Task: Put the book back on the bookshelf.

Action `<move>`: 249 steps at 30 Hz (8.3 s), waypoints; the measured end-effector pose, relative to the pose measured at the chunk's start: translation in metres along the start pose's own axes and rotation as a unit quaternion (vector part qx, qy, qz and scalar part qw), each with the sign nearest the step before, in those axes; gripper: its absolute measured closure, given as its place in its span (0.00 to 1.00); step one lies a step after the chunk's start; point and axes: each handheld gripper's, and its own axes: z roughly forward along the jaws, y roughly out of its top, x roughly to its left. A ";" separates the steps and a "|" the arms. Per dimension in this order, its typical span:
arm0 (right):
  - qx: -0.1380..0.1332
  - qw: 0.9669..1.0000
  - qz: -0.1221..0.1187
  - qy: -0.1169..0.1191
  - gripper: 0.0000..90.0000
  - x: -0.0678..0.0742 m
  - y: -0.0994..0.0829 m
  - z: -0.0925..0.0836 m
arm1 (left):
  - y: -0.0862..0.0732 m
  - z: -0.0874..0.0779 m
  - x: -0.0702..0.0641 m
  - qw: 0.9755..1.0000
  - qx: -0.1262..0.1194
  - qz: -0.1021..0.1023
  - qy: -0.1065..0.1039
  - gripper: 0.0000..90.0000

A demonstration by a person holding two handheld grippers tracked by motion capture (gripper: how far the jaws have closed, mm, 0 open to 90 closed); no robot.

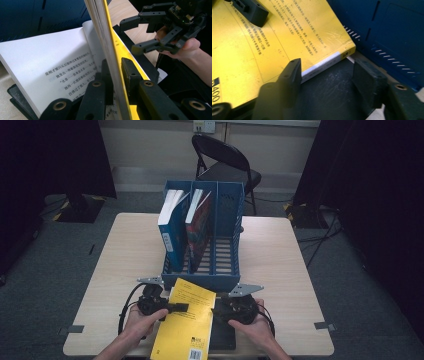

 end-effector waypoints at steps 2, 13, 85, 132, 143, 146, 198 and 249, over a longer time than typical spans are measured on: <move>0.000 1.000 0.000 0.006 0.41 0.000 -0.001 0.000 | 0.000 0.000 0.000 1.000 0.001 0.007 0.002 0.91; 0.005 0.999 -0.006 0.037 0.33 0.006 0.000 0.003 | -0.004 -0.003 -0.012 0.998 -0.024 0.051 0.026 0.91; -0.107 0.990 0.047 0.081 0.64 0.005 0.042 -0.027 | 0.003 -0.033 -0.039 0.988 -0.118 0.099 0.022 0.95; -0.142 0.984 0.005 0.108 0.78 0.006 0.078 -0.043 | 0.034 -0.043 -0.055 0.975 -0.167 0.145 0.026 0.95; -0.176 0.981 -0.029 0.081 0.82 0.012 0.088 -0.051 | 0.041 -0.046 -0.056 0.969 -0.193 0.150 0.021 0.94; -0.172 0.981 -0.036 0.080 0.83 0.012 0.084 -0.052 | 0.035 -0.042 -0.058 0.969 -0.185 0.160 0.025 0.92; -0.109 0.985 -0.087 0.103 0.77 0.040 0.067 -0.037 | 0.013 -0.048 -0.044 0.965 -0.156 0.188 0.096 0.45; -0.120 0.990 -0.041 0.063 0.85 0.024 0.057 -0.056 | -0.028 -0.050 0.001 0.953 -0.066 0.110 0.274 0.17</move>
